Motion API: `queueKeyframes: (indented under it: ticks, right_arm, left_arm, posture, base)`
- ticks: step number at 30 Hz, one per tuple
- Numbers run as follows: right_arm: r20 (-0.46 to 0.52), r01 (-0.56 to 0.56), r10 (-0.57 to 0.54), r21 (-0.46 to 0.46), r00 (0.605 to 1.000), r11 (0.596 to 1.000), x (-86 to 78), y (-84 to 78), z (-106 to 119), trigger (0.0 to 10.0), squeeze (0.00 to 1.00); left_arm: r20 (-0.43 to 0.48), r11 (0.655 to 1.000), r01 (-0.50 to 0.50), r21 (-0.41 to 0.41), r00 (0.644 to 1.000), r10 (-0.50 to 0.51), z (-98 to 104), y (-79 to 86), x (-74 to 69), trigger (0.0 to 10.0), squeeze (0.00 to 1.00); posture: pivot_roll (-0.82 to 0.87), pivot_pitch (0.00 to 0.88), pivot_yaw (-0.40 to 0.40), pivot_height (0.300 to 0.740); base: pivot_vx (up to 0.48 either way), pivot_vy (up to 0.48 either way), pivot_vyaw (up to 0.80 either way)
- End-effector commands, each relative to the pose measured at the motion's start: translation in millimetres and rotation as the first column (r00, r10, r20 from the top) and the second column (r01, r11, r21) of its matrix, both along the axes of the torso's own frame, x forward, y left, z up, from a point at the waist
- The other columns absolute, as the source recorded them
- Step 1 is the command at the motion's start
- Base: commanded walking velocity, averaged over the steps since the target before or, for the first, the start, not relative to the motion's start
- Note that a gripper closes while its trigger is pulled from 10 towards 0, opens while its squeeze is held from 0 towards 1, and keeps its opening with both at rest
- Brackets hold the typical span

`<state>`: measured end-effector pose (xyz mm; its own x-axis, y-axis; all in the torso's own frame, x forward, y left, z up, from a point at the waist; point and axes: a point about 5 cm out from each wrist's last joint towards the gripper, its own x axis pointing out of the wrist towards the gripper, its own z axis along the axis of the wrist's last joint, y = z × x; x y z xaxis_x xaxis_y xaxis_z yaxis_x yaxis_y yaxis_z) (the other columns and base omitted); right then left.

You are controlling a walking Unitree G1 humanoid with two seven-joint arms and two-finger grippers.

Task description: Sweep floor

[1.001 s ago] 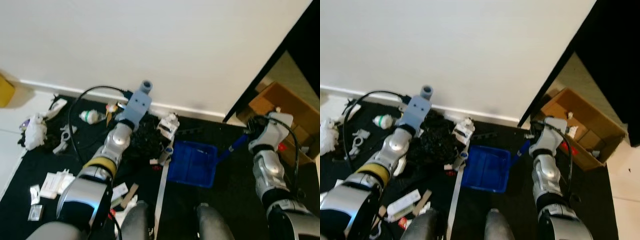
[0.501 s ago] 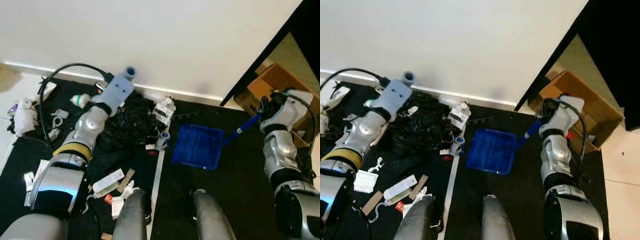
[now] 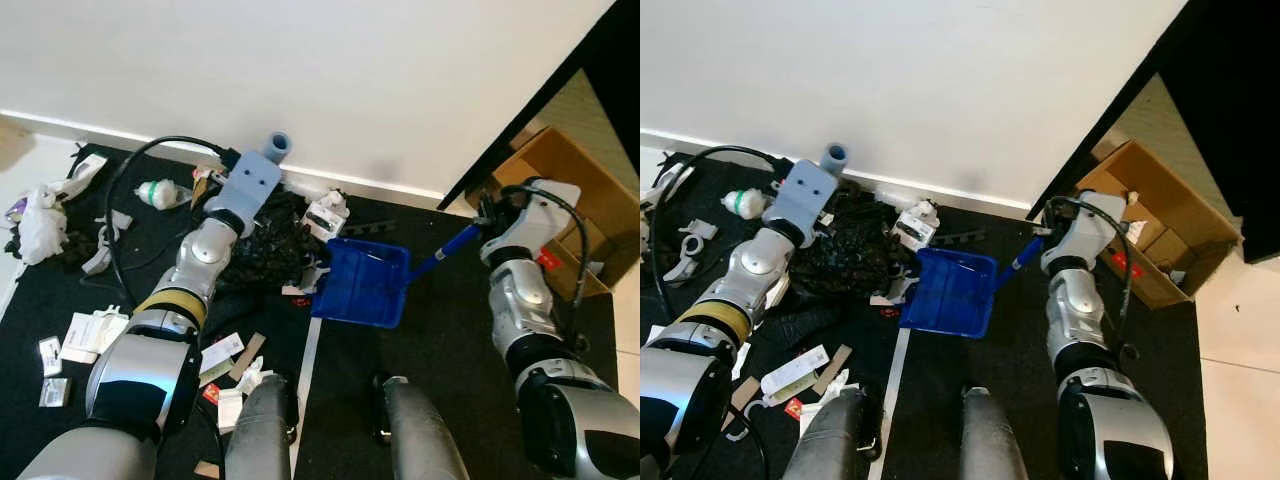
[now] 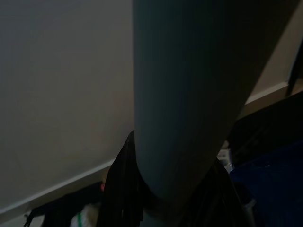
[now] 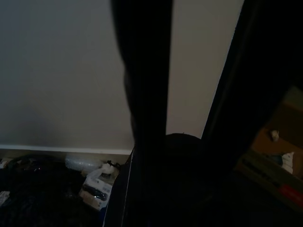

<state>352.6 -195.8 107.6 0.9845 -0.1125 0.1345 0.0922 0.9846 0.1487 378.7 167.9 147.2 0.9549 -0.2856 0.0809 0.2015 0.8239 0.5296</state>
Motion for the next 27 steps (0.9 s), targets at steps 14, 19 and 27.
queueKeyframes:
  ticks: [14,19,27]
  right_arm:
    - [-0.068,0.005,-0.004,0.013,0.998,1.000,-9.1,4.7,-19.5,10.0,0.00]
    - [-0.069,0.010,-0.009,0.008,0.998,1.000,-9.7,3.2,-19.9,10.0,0.00]
    - [-0.074,0.014,-0.013,0.016,0.997,1.000,-10.7,4.9,-22.0,10.0,0.00]
  left_arm:
    - [-0.001,0.866,0.457,-0.202,0.884,-0.467,1.5,-117.3,-17.4,10.0,0.00]
    - [0.027,0.803,0.542,-0.246,0.832,-0.554,5.2,-139.0,-25.8,10.0,0.00]
    - [0.149,0.780,0.521,-0.346,0.852,-0.502,31.1,-147.2,-21.9,10.0,0.00]
  posture:
    - [-0.01,0.334,-0.055,0.740]
    - [-0.01,0.330,-0.051,0.740]
    - [0.00,0.322,-0.050,0.740]
  base:
    - [0.000,0.000,0.00]
    - [0.000,0.000,0.00]
    - [0.000,0.000,0.00]
